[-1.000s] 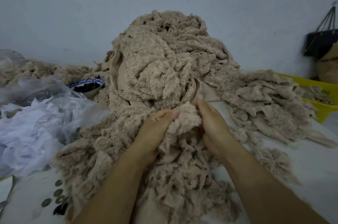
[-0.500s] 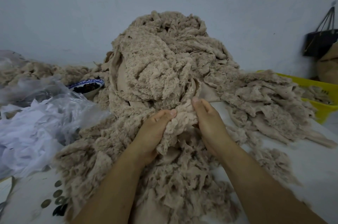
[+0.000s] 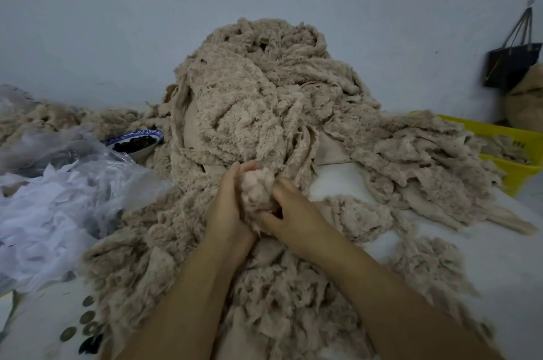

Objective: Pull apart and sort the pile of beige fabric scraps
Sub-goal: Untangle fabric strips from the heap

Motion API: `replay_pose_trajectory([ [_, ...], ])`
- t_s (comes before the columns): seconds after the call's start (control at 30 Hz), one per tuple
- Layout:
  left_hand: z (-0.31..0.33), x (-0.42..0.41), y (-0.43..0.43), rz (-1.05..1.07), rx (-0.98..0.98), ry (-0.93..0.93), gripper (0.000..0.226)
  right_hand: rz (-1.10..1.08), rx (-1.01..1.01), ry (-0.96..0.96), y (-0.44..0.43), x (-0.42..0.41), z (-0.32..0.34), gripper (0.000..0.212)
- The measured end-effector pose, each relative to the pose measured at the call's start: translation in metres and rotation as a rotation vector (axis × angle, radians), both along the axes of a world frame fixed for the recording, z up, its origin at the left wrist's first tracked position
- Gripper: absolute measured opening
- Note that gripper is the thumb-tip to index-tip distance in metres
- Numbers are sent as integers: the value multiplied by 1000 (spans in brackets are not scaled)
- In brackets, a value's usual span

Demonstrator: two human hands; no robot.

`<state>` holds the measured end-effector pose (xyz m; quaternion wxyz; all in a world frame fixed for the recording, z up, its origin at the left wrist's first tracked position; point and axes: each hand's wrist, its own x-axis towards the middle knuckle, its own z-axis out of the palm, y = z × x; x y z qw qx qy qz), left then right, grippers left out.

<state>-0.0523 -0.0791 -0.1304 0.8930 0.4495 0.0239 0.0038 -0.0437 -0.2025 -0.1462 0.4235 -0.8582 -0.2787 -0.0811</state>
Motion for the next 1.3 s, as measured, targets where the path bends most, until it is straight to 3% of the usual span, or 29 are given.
replay_pose_trajectory([
  [0.1, -1, -2, -8, -60, 145, -45, 43, 5, -6, -7, -5, 5, -5, 45],
  [0.17, -4, -2, -11, -31, 301, -132, 38, -51, 199, 121, -11, 8, -2, 28],
  [0.2, -5, -2, -11, -27, 338, -165, 42, -125, 439, 228, -19, 10, 5, 19],
  [0.27, -3, -1, -10, -15, 367, -169, 52, -186, 1155, 309, -46, 18, 24, 11],
  [0.3, -3, -1, -9, -24, 374, -171, 53, -114, 1412, 283, -60, 23, 28, 31],
  [0.33, -5, 1, -8, -39, 401, -173, 52, -79, 1502, 280, -68, 24, 30, 50],
  [0.37, -7, 0, -8, -69, 447, -174, 49, -148, 1412, 303, -70, 22, 28, 61],
  [0.4, -11, 0, -7, -88, 525, -171, 45, -257, 1171, 338, -65, 21, 26, 58],
  [0.47, -18, -1, -11, -155, 787, -205, 32, -472, 541, 291, -57, 24, 11, 41],
  [0.53, -23, -3, -13, -224, 1083, -248, 19, -550, 52, 138, -54, 30, -2, 32],
  [0.6, -27, -2, -15, -295, 1267, -305, 18, -573, -268, 133, -57, 32, -8, 28],
  [0.67, -29, 0, -16, -329, 1319, -317, 16, -571, -487, 200, -60, 31, -12, 27],
  [0.73, -27, -2, -15, -339, 1285, -300, 14, -515, -404, 230, -57, 31, -11, 34],
  [0.9, -20, -9, -14, -302, 1099, -342, 20, -324, 552, 304, -32, 21, 3, 50],
  [0.97, -21, -7, -13, -198, 1055, -313, 18, -214, 802, 418, -27, 20, 3, 49],
  [1.03, -21, -7, -12, -62, 1001, -257, 31, -188, 806, 384, -30, 20, 2, 41],
  [1.17, -13, -7, -7, 9, 689, -99, 45, -79, 438, 234, -28, 12, -1, 19],
  [1.23, -13, -6, -5, 40, 695, -51, 59, -107, 258, 137, -24, 13, -6, 14],
  [1.3, -16, -3, -5, 129, 811, -60, 51, -213, 277, 65, -23, 15, -4, 14],
])
